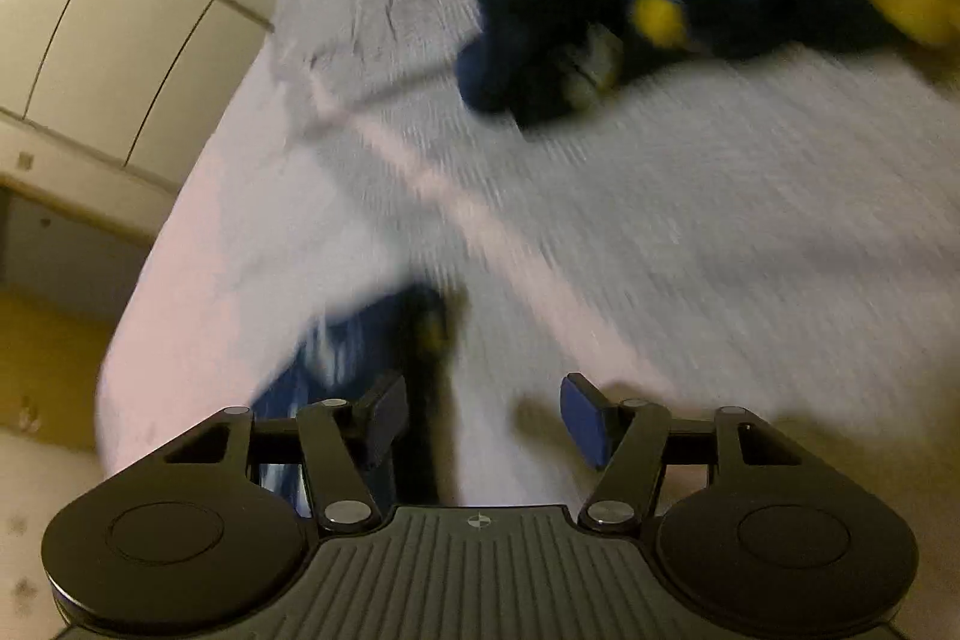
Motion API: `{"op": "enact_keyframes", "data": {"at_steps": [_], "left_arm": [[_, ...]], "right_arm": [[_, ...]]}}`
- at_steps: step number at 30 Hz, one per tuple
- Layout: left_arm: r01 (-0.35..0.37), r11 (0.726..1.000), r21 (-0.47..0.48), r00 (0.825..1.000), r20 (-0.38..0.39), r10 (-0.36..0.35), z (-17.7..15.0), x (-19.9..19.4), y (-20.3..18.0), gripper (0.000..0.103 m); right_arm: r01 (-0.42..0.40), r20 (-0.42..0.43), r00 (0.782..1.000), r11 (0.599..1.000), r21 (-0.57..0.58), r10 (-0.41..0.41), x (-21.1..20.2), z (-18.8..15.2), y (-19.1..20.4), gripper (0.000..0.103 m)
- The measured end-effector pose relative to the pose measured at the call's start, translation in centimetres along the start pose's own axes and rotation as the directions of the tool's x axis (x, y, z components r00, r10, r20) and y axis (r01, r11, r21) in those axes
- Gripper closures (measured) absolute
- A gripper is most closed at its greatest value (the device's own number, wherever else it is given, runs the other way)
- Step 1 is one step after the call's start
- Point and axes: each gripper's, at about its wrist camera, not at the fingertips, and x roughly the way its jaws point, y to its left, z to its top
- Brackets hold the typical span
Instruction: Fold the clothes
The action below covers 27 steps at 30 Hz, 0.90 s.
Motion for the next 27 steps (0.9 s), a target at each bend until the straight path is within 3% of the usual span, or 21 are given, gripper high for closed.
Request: {"op": "enact_keyframes", "data": {"at_steps": [5,7,9,10,11,16,20,22,23,24,27], "left_arm": [[0.016,0.999,-0.043,0.999,-0.028,-0.017,-1.2,-0.2,0.5,0.074],[0.023,0.998,-0.054,0.999,-0.037,-0.025,-1.7,-0.4,0.6,0.074],[0.029,0.998,-0.055,0.998,-0.047,-0.031,-2.0,-0.4,0.8,0.074],[0.031,0.998,-0.055,0.998,-0.052,-0.034,-2.1,-0.3,0.9,0.074],[0.034,0.998,-0.056,0.998,-0.057,-0.037,-2.3,-0.3,0.9,0.074],[0.043,0.998,-0.052,0.998,-0.049,-0.045,-2.5,-0.7,2.5,0.074],[0.033,0.998,-0.055,0.997,-0.067,-0.037,-2.9,-0.3,5.0,0.074],[0.031,0.998,-0.057,0.996,-0.076,-0.035,-3.1,-0.2,6.3,0.074],[0.026,0.999,-0.046,0.997,-0.068,-0.029,-3.1,-0.5,7.2,0.074],[0.02,0.999,-0.033,0.998,-0.056,-0.022,-3.1,-1.0,8.1,0.074],[-0.012,1.0,-0.021,1.0,-0.017,0.011,-2.8,-1.9,11.3,0.074]], "right_arm": [[0.057,-0.178,0.983,0.997,0.042,-0.048,-4.3,-8.6,-3.8,0.042],[0.063,-0.198,0.979,0.994,0.087,-0.045,-5.0,-11.4,-4.6,0.042],[0.061,-0.161,0.986,0.993,0.105,-0.043,-4.6,-12.8,-4.6,0.045],[0.066,-0.138,0.989,0.992,0.105,-0.051,-4.2,-13.1,-4.3,0.062],[0.08,-0.118,0.991,0.992,0.102,-0.068,-4.1,-13.3,-3.8,0.101],[0.196,-0.024,0.981,0.97,0.143,-0.195,-7.6,-14.7,-4.6,0.102],[0.253,-0.053,0.967,0.937,0.24,-0.248,-7.3,-15.7,-5.0,0.097],[0.325,-0.065,0.946,0.934,0.149,-0.318,-7.1,-15.3,-3.0,0.09],[0.375,-0.045,0.927,0.923,0.081,-0.373,-7.5,-15.0,-1.5,0.077],[0.427,-0.014,0.904,0.904,0.012,-0.427,-7.8,-14.8,0.0,0.07],[0.586,0.172,0.809,0.795,-0.157,-0.562,-8.5,-15.8,5.1,0.069]]}}
